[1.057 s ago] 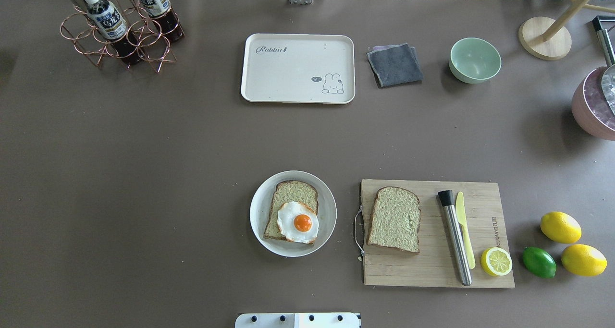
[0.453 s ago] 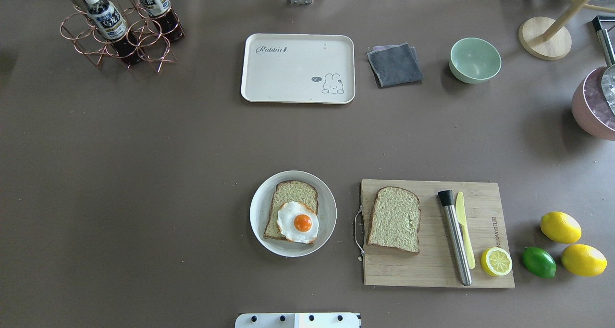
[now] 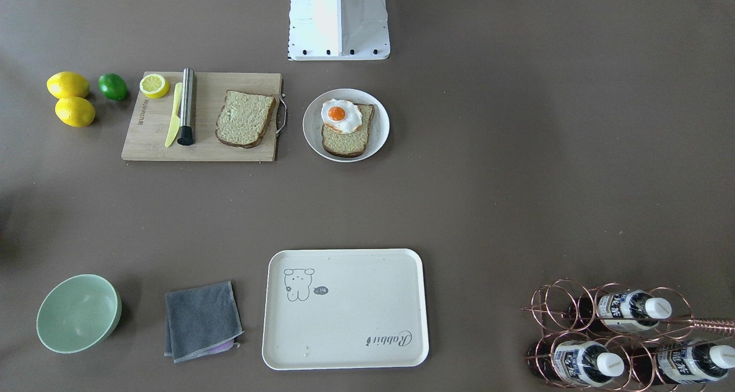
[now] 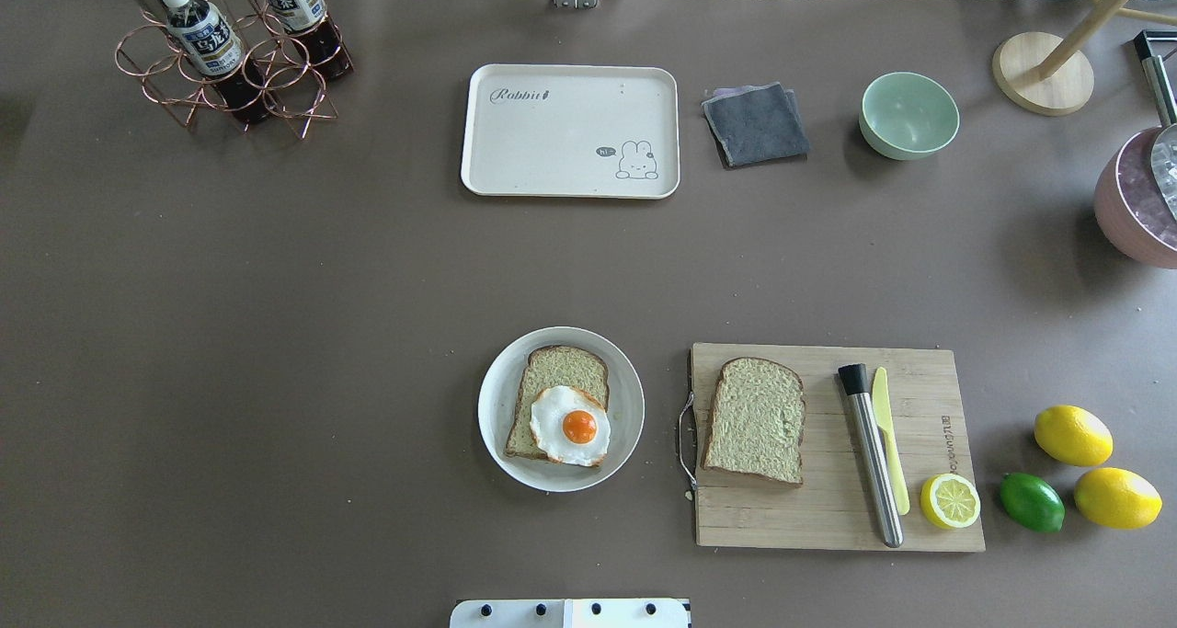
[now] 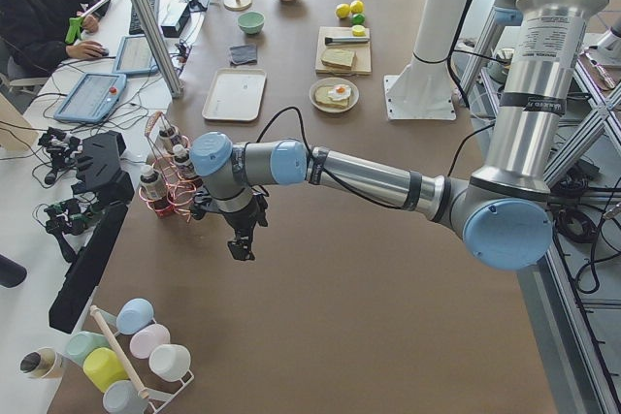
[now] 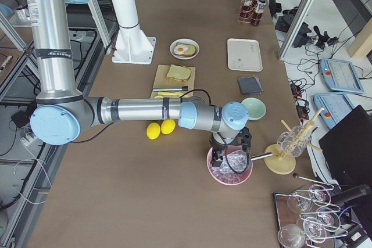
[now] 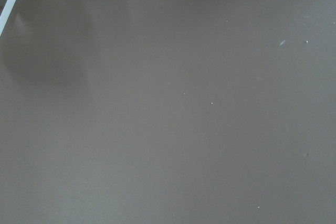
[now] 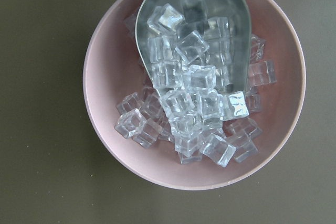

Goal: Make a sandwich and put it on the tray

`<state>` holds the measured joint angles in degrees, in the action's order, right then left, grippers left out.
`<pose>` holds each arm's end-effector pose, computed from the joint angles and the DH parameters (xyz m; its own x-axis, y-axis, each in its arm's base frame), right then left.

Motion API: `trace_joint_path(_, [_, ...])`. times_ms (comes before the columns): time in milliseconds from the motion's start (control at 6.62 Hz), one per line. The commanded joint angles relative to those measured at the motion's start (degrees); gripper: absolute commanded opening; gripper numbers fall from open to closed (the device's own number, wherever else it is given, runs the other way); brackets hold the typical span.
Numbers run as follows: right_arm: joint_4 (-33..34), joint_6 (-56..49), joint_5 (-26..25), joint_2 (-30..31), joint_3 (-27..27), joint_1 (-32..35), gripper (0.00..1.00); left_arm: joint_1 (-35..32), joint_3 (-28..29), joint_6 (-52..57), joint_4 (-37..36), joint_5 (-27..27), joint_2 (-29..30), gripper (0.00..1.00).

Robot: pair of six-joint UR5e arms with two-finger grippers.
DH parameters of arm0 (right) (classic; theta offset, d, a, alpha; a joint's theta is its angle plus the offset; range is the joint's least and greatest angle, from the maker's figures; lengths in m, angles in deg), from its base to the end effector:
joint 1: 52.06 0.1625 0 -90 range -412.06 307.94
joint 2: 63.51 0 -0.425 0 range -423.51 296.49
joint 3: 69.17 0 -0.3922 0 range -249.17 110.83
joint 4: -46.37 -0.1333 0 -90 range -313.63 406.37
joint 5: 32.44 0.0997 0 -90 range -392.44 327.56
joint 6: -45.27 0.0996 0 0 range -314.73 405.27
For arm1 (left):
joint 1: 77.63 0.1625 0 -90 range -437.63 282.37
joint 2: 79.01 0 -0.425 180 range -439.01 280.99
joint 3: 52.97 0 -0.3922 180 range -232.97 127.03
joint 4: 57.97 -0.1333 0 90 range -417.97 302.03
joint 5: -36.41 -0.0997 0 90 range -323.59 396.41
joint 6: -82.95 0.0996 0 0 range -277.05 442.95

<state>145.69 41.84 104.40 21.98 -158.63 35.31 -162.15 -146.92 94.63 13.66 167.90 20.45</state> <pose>0.0368 -0.5198 0.6362 0.6825 -0.0230 0.7305 0.0867 0.9950 -0.0496 -0.0150 -0.5482 0.5737 0.7163 0.2150 -0.6638 -0.2452 0.9682 0.0489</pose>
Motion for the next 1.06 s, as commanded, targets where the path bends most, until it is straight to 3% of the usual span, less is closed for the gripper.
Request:
trace_joint_path(0, [0.0,0.0,0.0,0.03,-0.01,0.0,1.0,1.62,-0.44,-0.09,-0.09,0.09,0.21,0.98])
trace_joint_path(302, [-0.18,0.0,0.09,-0.23,-1.41,0.09,1.0,1.81,-4.2,-0.35,1.66,-0.26,0.74,0.98])
trace_joint_path(453, [-0.7,0.52,1.57,-0.58,-1.77,0.35,1.0,1.81,-6.05,-0.35,6.8,-0.79,0.92,0.98])
trace_joint_path(604, [-0.88,-0.08,5.84,-2.67,-2.21,4.35,1.0,1.9,-6.24,-1.74,11.99,-2.18,2.31,0.98])
trace_joint_path(755, [-1.31,0.26,11.02,-2.96,-2.12,4.57,1.0,2.16,-6.94,-9.41,12.13,-1.76,4.59,0.98])
trace_joint_path(906, [-3.49,0.44,12.29,-3.92,-0.38,4.48,1.0,6.25,-9.91,-16.89,12.39,-1.85,4.96,0.98])
